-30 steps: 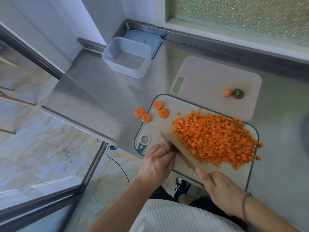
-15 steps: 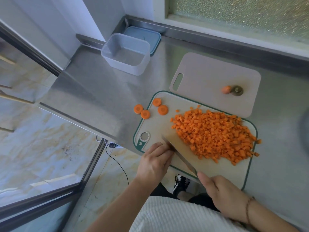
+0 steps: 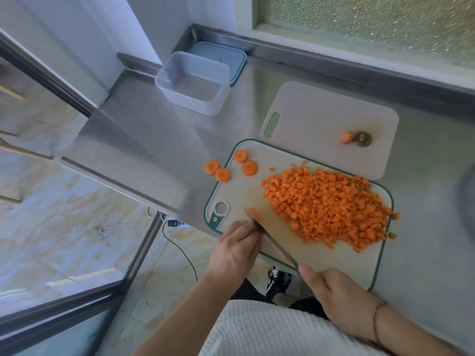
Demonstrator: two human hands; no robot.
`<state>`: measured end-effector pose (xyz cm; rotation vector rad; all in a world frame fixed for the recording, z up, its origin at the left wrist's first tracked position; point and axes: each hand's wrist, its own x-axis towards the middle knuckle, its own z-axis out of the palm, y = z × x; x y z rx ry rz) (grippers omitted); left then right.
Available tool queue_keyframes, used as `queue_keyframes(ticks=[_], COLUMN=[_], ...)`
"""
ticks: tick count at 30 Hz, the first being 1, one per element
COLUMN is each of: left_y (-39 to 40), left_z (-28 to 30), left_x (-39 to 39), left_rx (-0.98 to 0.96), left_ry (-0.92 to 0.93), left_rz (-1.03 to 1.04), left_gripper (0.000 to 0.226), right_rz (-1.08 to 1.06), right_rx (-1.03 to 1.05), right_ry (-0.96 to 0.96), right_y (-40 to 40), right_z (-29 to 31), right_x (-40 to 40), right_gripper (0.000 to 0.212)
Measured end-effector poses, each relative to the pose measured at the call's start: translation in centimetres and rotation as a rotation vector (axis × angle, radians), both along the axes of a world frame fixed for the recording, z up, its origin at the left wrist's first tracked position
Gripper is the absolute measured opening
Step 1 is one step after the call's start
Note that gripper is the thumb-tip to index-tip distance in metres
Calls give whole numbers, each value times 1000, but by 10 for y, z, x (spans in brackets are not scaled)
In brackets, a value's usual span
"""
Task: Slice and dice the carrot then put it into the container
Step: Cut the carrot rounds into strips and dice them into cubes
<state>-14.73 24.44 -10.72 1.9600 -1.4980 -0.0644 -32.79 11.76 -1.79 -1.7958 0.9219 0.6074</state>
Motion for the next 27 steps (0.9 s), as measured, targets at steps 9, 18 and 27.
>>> queue_keyframes(ticks=[9,18,27], left_y=[2,3,2], left_z=[1,-4,5], left_x=[8,14,31], left_rx=[11,15,-1], left_ry=[-40,-44,-85], left_rz=[6,-46,-129], left_gripper=[6,16,11], right_rz=[-35,13,-43], right_rx=[21,53,49], right_ry=[-66,-67,-76], right_y=[-5,2,-9], right_z=[-3,-9,9], right_x=[4,8,-15], right_gripper=[63,63,65])
